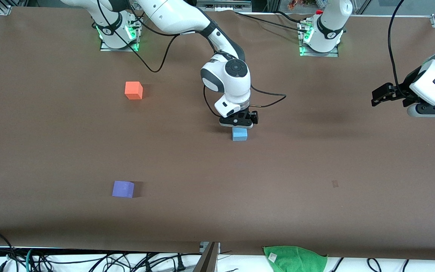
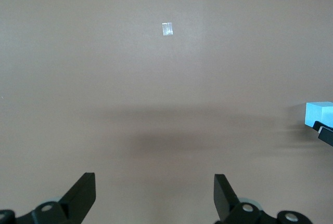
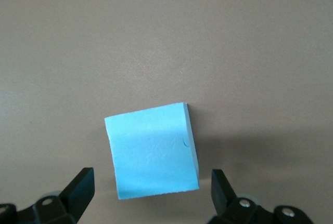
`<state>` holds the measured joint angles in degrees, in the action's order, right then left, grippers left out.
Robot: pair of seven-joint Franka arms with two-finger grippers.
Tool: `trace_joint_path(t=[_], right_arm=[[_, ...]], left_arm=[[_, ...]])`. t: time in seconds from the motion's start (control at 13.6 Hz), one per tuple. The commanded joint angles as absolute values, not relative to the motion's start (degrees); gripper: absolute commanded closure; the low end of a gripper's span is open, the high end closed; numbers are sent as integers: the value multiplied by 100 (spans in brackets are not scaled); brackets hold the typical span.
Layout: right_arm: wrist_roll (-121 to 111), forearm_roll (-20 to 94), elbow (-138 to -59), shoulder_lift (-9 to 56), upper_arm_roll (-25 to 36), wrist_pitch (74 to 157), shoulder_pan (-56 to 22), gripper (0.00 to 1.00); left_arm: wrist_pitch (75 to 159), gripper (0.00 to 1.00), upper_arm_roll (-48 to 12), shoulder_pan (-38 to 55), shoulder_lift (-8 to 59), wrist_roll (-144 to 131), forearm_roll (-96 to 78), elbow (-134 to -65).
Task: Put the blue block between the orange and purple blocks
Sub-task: 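Carry the light-blue cube with the right gripper toward the orange cube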
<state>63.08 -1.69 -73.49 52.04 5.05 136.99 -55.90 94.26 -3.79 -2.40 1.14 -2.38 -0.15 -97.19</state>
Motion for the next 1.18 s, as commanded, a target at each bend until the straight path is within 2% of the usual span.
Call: trace_joint_path(t=[0.0,0.66,1.1], right_arm=[[6223,-264,-7154,5352,562,13711,-5643,1],[6064,-281,-7084,5484,598,13939,-5599,2],[6029,-360,-7093,5502,606,13904,-5555,26]], left_arm=[[9457,0,-369,-237,61,-123,-53,-9756],[9387,0,-396,-229,123,-193,-44,-9633],[9237,0,-404,-229,114,-202,-44,-9598]])
